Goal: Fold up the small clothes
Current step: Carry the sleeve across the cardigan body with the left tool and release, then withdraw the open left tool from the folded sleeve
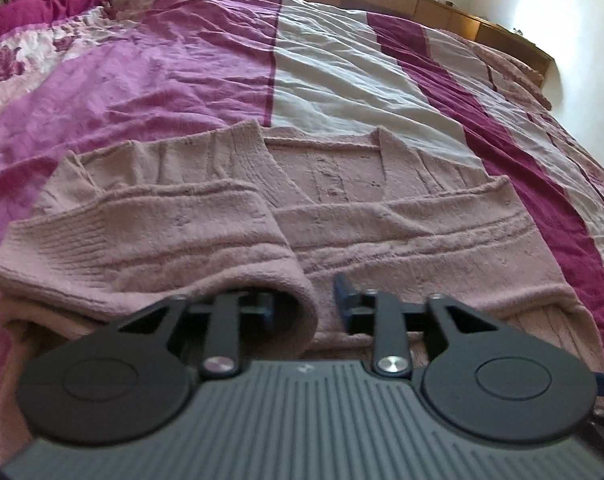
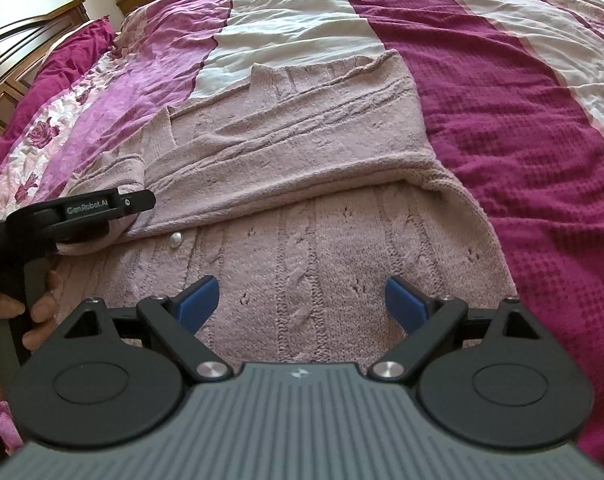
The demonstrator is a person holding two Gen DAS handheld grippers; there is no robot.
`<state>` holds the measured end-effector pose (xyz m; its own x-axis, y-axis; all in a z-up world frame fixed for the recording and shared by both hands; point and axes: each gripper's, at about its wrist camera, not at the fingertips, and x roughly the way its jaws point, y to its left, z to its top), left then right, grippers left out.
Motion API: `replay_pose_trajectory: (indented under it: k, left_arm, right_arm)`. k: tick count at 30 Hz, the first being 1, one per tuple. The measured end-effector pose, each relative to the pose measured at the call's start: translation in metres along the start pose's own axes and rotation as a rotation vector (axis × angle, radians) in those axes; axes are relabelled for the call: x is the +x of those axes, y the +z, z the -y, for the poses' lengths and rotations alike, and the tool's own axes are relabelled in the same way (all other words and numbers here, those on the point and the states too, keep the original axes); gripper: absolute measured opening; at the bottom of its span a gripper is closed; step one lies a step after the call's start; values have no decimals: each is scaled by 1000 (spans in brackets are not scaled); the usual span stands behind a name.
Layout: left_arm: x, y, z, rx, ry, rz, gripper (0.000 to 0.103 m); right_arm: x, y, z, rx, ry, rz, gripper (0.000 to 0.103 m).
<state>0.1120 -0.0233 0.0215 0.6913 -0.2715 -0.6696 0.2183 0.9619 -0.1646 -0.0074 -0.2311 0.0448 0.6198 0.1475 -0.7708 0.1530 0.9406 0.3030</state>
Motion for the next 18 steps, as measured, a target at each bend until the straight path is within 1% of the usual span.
replay_pose_trajectory:
  k: [1,2,3,7,12,18]
  left_arm:
    - [-2,0,1,10,1,-6,48]
    - [-5,0,2,18,4,-9,53]
    - [-9,0,3,25,8,-14,54]
    - [-24,-2,-2,36,37,-45,55]
    - [-48,-8,-16,38,73,-60,55]
    - [-74,-11,-41,24,155,-57,55]
  right_arm:
    - [0,0,0,1,0,0,94]
    - [0,0,0,1,1,1,94]
    - [0,0,0,3,1,1,94]
    - [2,-2,0,7,-1,3,94]
    - [2,-2,-2,7,1,2,94]
    - [0,0,-11,4,11,-3,94]
